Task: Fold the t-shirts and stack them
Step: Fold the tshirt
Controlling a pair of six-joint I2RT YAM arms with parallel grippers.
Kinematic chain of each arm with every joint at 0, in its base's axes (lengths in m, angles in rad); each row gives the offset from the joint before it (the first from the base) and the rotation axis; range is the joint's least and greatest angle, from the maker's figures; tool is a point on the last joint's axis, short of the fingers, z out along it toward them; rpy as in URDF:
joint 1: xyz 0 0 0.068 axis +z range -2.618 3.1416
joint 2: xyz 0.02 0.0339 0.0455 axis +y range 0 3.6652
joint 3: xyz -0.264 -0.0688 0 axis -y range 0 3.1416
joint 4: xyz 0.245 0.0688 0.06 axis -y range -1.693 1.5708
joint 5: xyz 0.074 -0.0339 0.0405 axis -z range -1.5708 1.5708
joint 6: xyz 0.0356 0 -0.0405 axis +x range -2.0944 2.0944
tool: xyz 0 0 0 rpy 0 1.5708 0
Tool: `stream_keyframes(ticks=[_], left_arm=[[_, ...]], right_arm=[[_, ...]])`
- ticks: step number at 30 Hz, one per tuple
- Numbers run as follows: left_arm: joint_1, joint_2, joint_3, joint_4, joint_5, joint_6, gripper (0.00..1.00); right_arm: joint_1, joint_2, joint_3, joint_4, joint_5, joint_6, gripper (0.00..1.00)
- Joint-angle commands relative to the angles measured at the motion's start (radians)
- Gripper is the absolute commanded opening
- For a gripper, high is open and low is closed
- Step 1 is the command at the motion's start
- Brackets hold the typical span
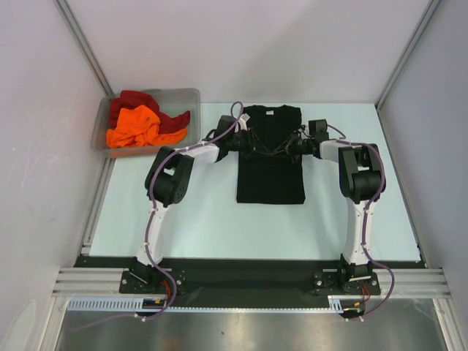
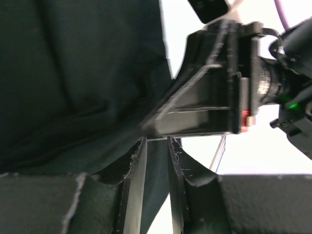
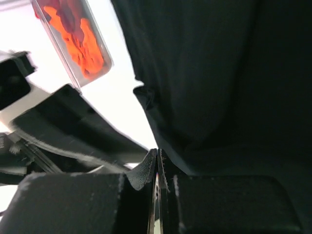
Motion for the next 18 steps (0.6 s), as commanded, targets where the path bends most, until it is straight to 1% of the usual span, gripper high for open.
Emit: stream_keyframes(ticks=[1,9,14,18], left_arm=[[0.012,0.058,0.044,0.043,0.016,-0.032,0.29],[0.04,0.169,0.101,0.107,0.028,-0.095,0.29],[0.055,0.195,0.16,0.052,0.034,-0.056,0.29],[0.064,0.19,0.17,0.014,0.031,-0.031,0.3]], right_arm=[[-0.005,0.024,0.002,0.102,-0.006,0.053,0.06],[-0.022,0.146,0.054,0.111,0.015,0.033,0.06],[-0.059,0.189,0.104,0.04,0.049,-0.036,0.06],[-0.106,0.211,0.126,0.036,0.05,-0.058,0.09]])
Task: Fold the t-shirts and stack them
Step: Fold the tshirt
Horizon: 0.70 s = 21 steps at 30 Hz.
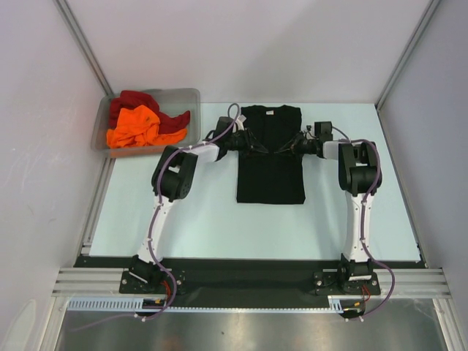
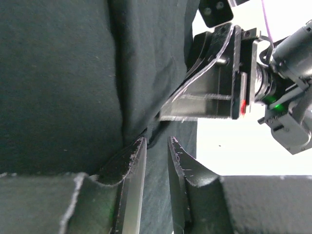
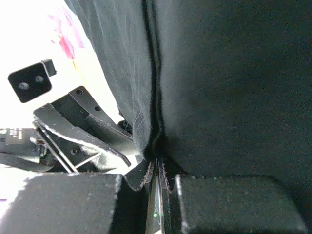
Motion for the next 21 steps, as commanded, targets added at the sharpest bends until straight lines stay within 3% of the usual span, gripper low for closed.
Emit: stream_keyframes(ticks=[1,9,16,21], left_arm=[[0.022,0.006,0.038,-0.039,-0.011,0.056,0.3],[0.027,-0.097,0.036,-0.133,-0.025,0.112,0.35],[0.022,-0.298,-0.014,-0.31,-0.076,0.199,0.41],[0.001,-0.517,-0.22,-0.369,-0.157,0.28,0.47]], right_arm=[[-0.066,0.048,0.042,-0.046,0.052,-0.065,0.1],[-0.146,0.001,0.131,-0.26,0.031,-0.189,0.14],[-0.168,-0.188,0.114,-0.493,0.032,-0.337,0.24],[-0.171,-0.401,-0.057,-0.584,0.097,-0.469,0.39]])
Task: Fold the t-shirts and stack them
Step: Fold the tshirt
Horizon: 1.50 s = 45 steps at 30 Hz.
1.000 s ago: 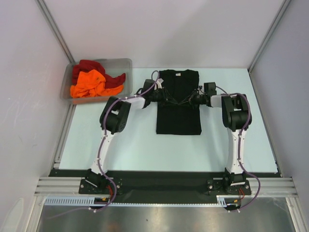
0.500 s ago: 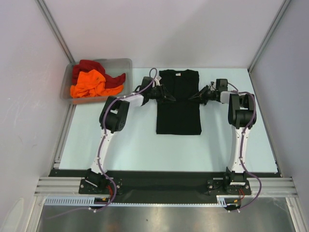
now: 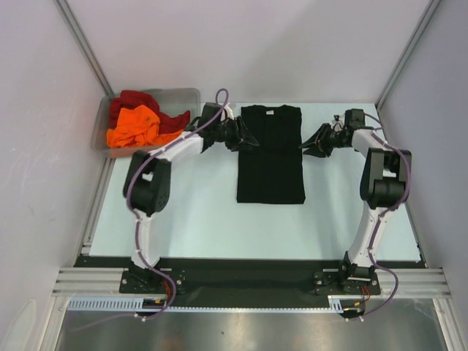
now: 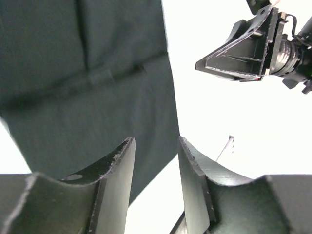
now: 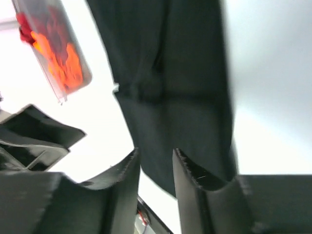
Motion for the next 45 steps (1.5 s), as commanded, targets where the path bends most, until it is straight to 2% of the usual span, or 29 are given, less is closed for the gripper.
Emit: stream_keyframes(ticks=[1,3,7,10,11,14,15,17,20,21,24,27,30,33,38,43,45], left_arm=[[-0.017,-0.237,-0.109,-0.08,-0.067,0.105,0.47],[-0.021,-0.304,-0.215,-0.104,-0.086,0.122,0.5],[-0.026,-0.469,-0.417,-0.077,-0.123,0.101,0.53],[-0.029,-0.581,-0.574,-0.032,-0.15,0.038,0.51],[-0.035,-0.62,-0.639,-0.02,-0.155,0.021,0.51],[-0.061,-0.664,-0.729,0.007,-0.176,-0.042,0.51],[-0.069,-0.682,-0.746,0.009,-0.186,-0.077,0.51],[-0.089,-0.696,-0.804,0.032,-0.201,-0.129,0.51],[-0.106,-0.719,-0.928,0.177,-0.199,-0.293,0.5],[-0.11,-0.72,-0.96,0.263,-0.204,-0.388,0.5],[-0.121,-0.713,-1.075,0.413,-0.238,-0.546,0.47],[-0.126,-0.685,-1.131,0.481,-0.271,-0.629,0.45],[-0.127,-0.667,-1.152,0.529,-0.327,-0.678,0.44],[-0.126,-0.63,-1.139,0.54,-0.356,-0.712,0.44],[-0.142,-0.581,-1.143,0.595,-0.397,-0.778,0.42],[-0.153,-0.524,-1.14,0.633,-0.411,-0.813,0.4],[-0.153,-0.513,-1.14,0.641,-0.419,-0.824,0.4]], right_arm=[[0.0,-0.195,-0.106,-0.122,0.053,-0.138,0.42],[0.001,-0.289,-0.202,-0.125,0.095,-0.147,0.48],[0.029,-0.408,-0.283,-0.177,0.143,-0.159,0.53],[0.075,-0.485,-0.289,-0.257,0.275,-0.202,0.62],[0.093,-0.507,-0.313,-0.263,0.299,-0.207,0.71],[0.093,-0.585,-0.438,-0.222,0.263,-0.155,0.82],[0.093,-0.6,-0.468,-0.211,0.254,-0.142,0.83],[0.093,-0.639,-0.546,-0.196,0.252,-0.113,0.84],[0.093,-0.691,-0.637,-0.133,0.257,-0.063,0.82],[0.093,-0.734,-0.704,-0.106,0.252,-0.012,0.81],[0.093,-0.82,-0.831,0.011,0.252,0.104,0.76],[0.093,-0.863,-0.904,0.122,0.237,0.175,0.72],[0.093,-0.867,-0.941,0.152,0.249,0.21,0.67],[0.093,-0.89,-0.971,0.166,0.299,0.262,0.68],[0.122,-0.913,-1.072,0.289,0.388,0.388,0.68],[0.124,-0.854,-1.086,0.358,0.412,0.402,0.66],[0.122,-0.831,-1.099,0.389,0.41,0.42,0.62]])
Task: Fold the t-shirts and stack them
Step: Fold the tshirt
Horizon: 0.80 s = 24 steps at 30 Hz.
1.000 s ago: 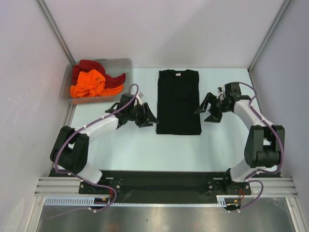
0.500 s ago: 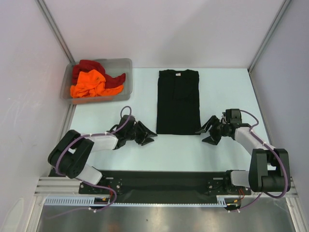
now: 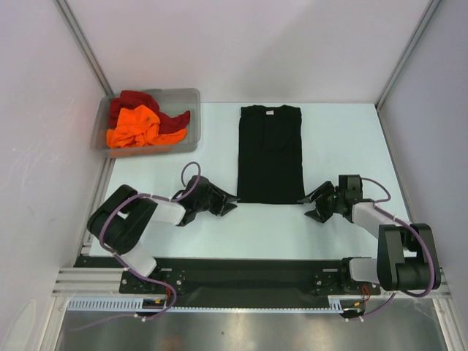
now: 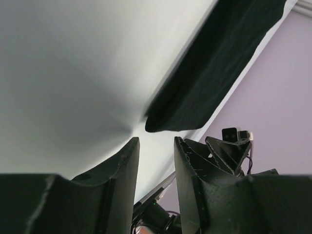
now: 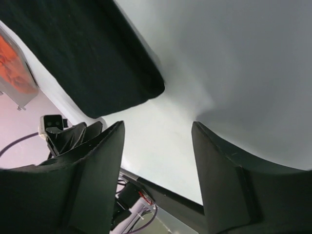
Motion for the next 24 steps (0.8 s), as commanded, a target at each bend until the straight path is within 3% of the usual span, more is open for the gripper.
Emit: stream_keyframes(ticks=[1,3,10,24], left_arm=[[-0.011,0.02,0.011,0.064,-0.04,-0.051,0.4],[-0.011,0.016,0.023,0.029,-0.055,-0.049,0.4],[-0.017,0.031,0.091,-0.086,-0.089,-0.049,0.48],[-0.032,0.042,0.114,-0.163,-0.119,-0.089,0.47]], right_arm=[[0.004,0.023,-0.013,0.105,0.034,0.052,0.59],[0.004,0.028,-0.022,0.114,0.047,0.069,0.54],[0.004,0.057,-0.031,0.128,0.079,0.081,0.56],[0.006,0.119,-0.045,0.206,0.105,0.155,0.53]])
